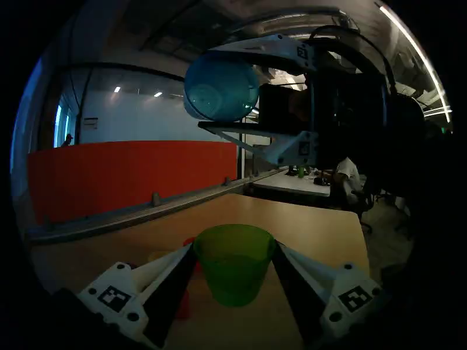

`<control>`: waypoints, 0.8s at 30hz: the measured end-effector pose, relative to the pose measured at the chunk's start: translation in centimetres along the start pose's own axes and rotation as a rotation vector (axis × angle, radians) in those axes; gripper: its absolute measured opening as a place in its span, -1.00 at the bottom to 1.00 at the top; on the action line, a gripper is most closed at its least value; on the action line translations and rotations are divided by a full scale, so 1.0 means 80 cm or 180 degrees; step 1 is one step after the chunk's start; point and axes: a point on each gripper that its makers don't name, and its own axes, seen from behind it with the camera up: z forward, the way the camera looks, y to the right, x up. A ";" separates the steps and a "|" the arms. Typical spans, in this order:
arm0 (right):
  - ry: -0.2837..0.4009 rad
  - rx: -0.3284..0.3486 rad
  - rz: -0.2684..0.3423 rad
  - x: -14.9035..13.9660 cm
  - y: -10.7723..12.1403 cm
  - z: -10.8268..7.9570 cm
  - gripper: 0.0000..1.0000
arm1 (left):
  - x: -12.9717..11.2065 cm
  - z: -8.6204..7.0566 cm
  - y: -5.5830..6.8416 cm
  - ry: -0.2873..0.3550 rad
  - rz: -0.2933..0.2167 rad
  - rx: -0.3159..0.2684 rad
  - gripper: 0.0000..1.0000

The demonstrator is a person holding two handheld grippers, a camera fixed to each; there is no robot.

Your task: Pour water

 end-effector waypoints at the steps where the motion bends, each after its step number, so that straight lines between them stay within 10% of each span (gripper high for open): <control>1: 0.0001 0.0002 0.0023 0.000 0.000 0.000 0.84 | 0.000 0.000 0.000 0.0001 0.0001 0.0000 0.75; 24: 0.0062 0.0111 0.1429 -0.017 -0.014 -0.012 0.85 | 0.008 -0.001 0.000 0.0013 0.0040 -0.0010 0.76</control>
